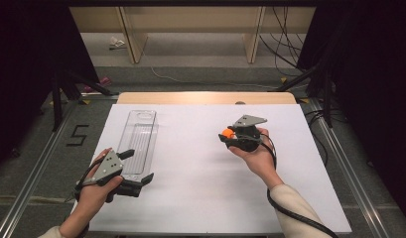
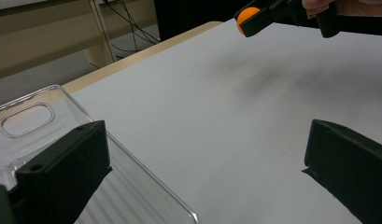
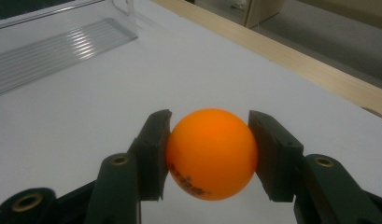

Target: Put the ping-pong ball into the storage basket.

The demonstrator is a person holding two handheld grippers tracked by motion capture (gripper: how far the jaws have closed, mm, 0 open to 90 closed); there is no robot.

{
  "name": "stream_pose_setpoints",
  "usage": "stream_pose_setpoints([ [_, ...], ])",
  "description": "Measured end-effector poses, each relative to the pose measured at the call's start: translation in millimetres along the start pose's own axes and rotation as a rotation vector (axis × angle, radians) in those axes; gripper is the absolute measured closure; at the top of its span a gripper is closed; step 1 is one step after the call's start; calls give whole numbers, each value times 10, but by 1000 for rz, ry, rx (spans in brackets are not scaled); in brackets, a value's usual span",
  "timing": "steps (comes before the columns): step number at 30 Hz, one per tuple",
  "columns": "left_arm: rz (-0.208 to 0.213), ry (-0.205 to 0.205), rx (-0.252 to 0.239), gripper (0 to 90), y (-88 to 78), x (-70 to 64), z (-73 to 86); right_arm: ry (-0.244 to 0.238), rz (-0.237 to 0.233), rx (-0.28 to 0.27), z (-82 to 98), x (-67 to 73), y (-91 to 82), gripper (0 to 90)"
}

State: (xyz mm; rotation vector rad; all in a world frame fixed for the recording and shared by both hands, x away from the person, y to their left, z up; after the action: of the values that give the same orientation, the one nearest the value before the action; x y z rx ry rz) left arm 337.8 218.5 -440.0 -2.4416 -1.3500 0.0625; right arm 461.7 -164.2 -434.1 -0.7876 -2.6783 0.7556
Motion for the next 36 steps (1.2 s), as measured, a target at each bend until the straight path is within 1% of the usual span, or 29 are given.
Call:
stream_pose_setpoints([
  [23,4,1,1,0,1,-2,1,-19,-26,-9,-88,92,129,514],
  [36,4,1,1,0,0,-1,1,-20,-38,-16,-132,126,177,514],
])
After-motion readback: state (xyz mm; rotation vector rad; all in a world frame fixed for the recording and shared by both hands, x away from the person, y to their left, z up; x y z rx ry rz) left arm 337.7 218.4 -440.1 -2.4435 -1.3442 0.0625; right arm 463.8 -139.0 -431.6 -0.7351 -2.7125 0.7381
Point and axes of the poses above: each handheld gripper's, and its own axes: y roughly forward along the jaws, z roughly out of its underside, x roughly to its left, the point moved 1 cm from there along y, roughly forward along the jaws, and after that the axes turned 14 degrees about -z, right-handed, at the moved point
